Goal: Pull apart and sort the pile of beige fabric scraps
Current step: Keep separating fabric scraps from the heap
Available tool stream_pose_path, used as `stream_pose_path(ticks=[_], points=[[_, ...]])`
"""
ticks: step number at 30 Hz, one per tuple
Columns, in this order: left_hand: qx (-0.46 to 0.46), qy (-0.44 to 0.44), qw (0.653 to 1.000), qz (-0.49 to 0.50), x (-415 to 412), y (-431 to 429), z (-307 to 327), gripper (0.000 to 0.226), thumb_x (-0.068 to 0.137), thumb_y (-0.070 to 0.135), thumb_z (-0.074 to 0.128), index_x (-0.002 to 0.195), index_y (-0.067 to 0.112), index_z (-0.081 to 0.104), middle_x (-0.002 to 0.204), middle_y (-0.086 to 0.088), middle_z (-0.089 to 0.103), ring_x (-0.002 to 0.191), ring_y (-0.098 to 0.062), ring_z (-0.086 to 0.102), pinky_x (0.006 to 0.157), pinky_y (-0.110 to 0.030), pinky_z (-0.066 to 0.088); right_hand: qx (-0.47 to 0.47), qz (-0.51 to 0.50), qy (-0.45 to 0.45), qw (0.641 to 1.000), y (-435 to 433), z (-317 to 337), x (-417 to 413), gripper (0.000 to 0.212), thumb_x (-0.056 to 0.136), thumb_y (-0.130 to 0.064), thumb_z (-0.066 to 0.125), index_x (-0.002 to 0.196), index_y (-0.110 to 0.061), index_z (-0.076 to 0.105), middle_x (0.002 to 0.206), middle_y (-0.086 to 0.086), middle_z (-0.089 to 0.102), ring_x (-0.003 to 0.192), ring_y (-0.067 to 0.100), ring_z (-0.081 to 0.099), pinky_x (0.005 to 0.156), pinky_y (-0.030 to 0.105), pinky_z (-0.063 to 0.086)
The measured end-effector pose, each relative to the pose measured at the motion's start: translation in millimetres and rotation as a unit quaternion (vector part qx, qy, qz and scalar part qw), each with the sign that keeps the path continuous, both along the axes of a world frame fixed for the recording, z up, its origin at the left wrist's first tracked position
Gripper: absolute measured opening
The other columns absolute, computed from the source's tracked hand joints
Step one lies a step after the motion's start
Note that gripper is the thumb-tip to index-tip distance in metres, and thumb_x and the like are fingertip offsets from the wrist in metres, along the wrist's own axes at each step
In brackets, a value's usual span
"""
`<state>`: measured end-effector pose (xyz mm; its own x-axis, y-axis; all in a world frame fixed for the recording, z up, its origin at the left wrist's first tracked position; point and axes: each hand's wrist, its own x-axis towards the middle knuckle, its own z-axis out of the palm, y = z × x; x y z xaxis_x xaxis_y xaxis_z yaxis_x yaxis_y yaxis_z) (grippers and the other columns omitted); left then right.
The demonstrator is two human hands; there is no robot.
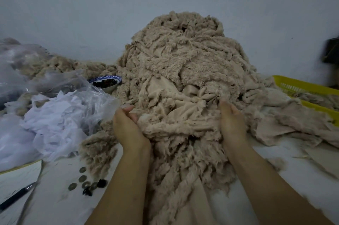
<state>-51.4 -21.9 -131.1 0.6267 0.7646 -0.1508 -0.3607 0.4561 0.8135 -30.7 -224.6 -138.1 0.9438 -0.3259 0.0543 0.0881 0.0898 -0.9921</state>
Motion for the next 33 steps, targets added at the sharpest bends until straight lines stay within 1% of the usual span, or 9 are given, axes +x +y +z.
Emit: stream_pose_path(ticks=[1,4,8,10,14,19,25,28,33], points=[[0.019,0.001,1.0,0.009,0,0,1,0.023,0.097,0.025,0.045,0.084,0.019,0.063,0.052,0.01,0.044,0.05,-0.009,0.037,0.056,-0.027,0.032,0.004,-0.009,-0.002,1.0,-1,2,-1,0.038,0.102,-0.043,0.049,0.103,-0.009,0.065,0.107,0.023,0.066,0.06,0.015,0.05,0.06,0.025,0.053],[0.306,0.016,0.951,-0.029,-9,-13,6,0.015,0.095,0.044,0.046,0.087,0.039,0.057,0.081,0.019,0.056,0.069,0.002,0.053,0.061,-0.019,0.039,0.031,-0.012,-0.016,0.999,-7,5,-2,0.031,0.099,-0.051,0.05,0.096,-0.024,0.065,0.081,-0.006,0.069,0.064,-0.001,0.066,0.046,0.01,0.044],[0.667,-0.06,0.699,-0.252,-15,-44,-2,0.035,0.081,0.071,0.056,0.101,0.043,0.06,0.101,0.031,0.051,0.1,0.007,0.047,0.082,-0.006,0.035,0.02,0.016,-0.049,0.998,-8,10,-3,0.034,0.095,-0.058,0.051,0.084,-0.03,0.066,0.068,-0.021,0.07,0.063,-0.007,0.065,0.05,0.009,0.047],[0.712,-0.042,0.633,-0.303,-12,-49,-11,0.038,0.084,0.064,0.064,0.103,0.031,0.065,0.094,0.027,0.05,0.091,0.004,0.045,0.077,-0.013,0.036,0.013,0.019,-0.066,0.998,-6,11,-5,0.041,0.093,-0.062,0.052,0.073,-0.03,0.067,0.063,-0.016,0.069,0.061,-0.003,0.065,0.052,0.013,0.049],[0.61,-0.014,0.739,-0.284,-11,-40,-14,0.023,0.097,0.031,0.062,0.077,0.019,0.06,0.077,0.005,0.054,0.068,0.003,0.05,0.058,-0.015,0.036,-0.033,0.074,-0.101,0.992,0,11,-10,0.043,0.077,-0.072,0.053,0.066,-0.036,0.073,0.077,-0.007,0.074,0.08,0.01,0.069,0.075,0.034,0.054],[0.263,-0.034,0.899,-0.347,-16,-33,5,0.029,0.096,0.03,0.056,0.074,0.032,0.074,0.073,0.004,0.072,0.063,-0.008,0.067,0.054,-0.021,0.051,-0.267,0.196,-0.128,0.935,9,9,-16,0.045,0.069,-0.084,0.055,0.078,-0.041,0.064,0.097,-0.016,0.05,0.087,-0.004,0.051,0.068,0.006,0.038],[0.045,-0.039,0.914,-0.401,-16,-26,11,0.027,0.093,0.029,0.061,0.082,0.011,0.078,0.083,-0.013,0.075,0.071,-0.021,0.073,0.06,-0.03,0.058,-0.174,0.207,-0.118,0.955,7,5,-13,0.023,0.096,-0.028,0.062,0.073,-0.029,0.06,0.086,-0.01,0.058,0.073,0.002,0.056,0.062,0.007,0.042],[-0.043,-0.087,0.907,-0.409,-16,-22,12,0.038,0.092,0.028,0.059,0.059,0.015,0.074,0.064,-0.006,0.069,0.057,-0.018,0.069,0.053,-0.027,0.057,0.045,0.239,-0.063,0.968,2,10,-14,0.04,0.098,-0.026,0.058,0.058,-0.03,0.053,0.059,-0.009,0.054,0.054,0.004,0.052,0.051,0.018,0.044],[-0.118,-0.171,0.891,-0.404,-14,-10,7,0.035,0.087,0.03,0.057,0.058,0.016,0.069,0.061,-0.002,0.065,0.057,-0.016,0.067,0.055,-0.023,0.055,0.156,0.267,-0.04,0.95,4,11,-13,0.016,0.088,-0.032,0.064,0.074,-0.024,0.065,0.075,-0.006,0.063,0.064,0.007,0.058,0.053,0.021,0.046]])
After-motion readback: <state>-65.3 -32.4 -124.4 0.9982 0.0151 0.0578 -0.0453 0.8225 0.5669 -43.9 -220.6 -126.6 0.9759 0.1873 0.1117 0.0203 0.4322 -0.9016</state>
